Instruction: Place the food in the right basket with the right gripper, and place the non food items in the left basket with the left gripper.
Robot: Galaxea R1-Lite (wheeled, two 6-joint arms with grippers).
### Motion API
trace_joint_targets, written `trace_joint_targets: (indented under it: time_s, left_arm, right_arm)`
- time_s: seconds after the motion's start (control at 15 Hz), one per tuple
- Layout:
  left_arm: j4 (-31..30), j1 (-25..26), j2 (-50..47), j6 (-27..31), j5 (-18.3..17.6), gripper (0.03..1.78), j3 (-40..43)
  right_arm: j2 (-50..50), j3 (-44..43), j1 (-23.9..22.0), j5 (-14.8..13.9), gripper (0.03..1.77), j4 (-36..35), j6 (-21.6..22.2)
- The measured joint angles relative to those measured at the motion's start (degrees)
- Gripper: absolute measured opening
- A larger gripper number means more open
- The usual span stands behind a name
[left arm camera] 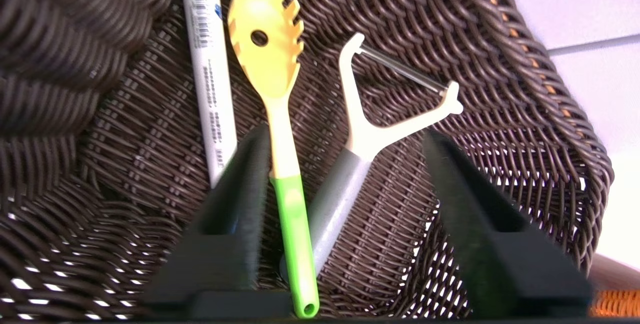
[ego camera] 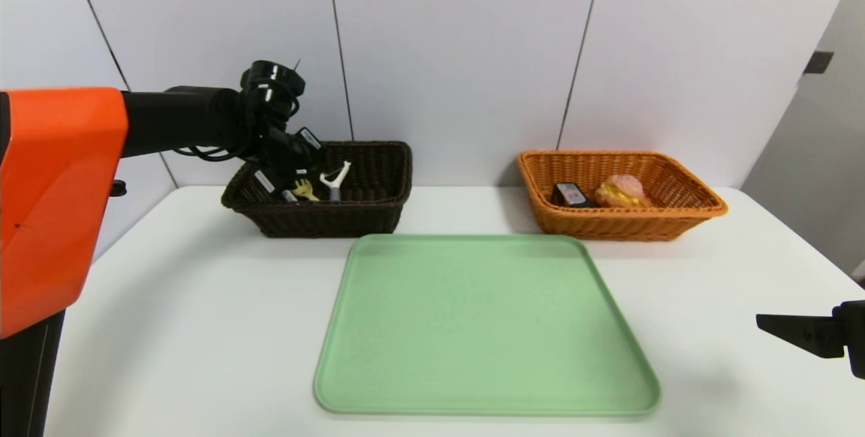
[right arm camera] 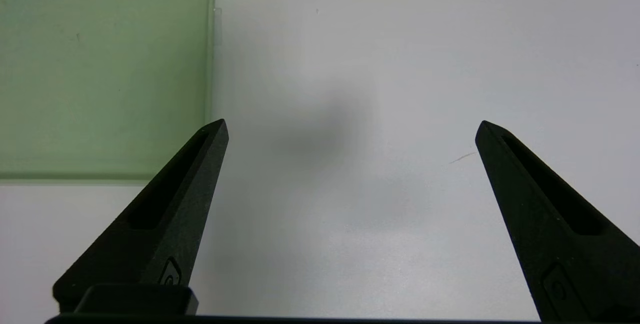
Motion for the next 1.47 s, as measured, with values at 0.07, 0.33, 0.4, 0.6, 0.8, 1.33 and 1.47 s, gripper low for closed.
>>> trace_joint_targets:
  time_s: [0.07, 0.33, 0.4, 0.6, 0.8, 1.33, 1.47]
  left_arm:
    - [0.0, 0.0, -0.5, 0.5, 0.0, 1.21, 0.0]
    - [0.4, -1.6, -7.0, 8.4, 0.2, 1.41, 0.0]
    - [1.3, -2.3, -9.2, 11.9, 0.3, 1.44, 0.2]
    - [6.7, -4.1, -17.4, 23.2, 0.5, 1.53, 2.8]
    - [7.7, -5.4, -26.9, 34.2, 0.5, 1.58, 10.4]
    - [7.4, 3.1, -55.3, 40.0, 5.8, 1.66, 33.7]
    - [7.4, 6.8, -62.7, 40.0, 6.4, 1.67, 41.0]
  right_arm:
    - [0.0, -0.1, 0.0, 0.0, 1.71, 0.0, -0.1]
    - [0.4, -1.4, 0.5, 2.0, 1.71, -4.0, -0.3]
    - [0.7, -1.5, 0.7, 3.8, 1.71, -7.4, -0.3]
    - [2.8, -1.6, 0.8, 11.0, 1.71, -23.9, -0.7]
    - [6.8, -1.8, 0.9, 12.7, 1.71, -37.9, -4.4]
    - [8.7, -0.8, -4.4, 2.1, 1.71, -40.0, -11.4]
    - [6.9, 0.8, -6.7, 0.7, 1.71, -40.6, -11.4]
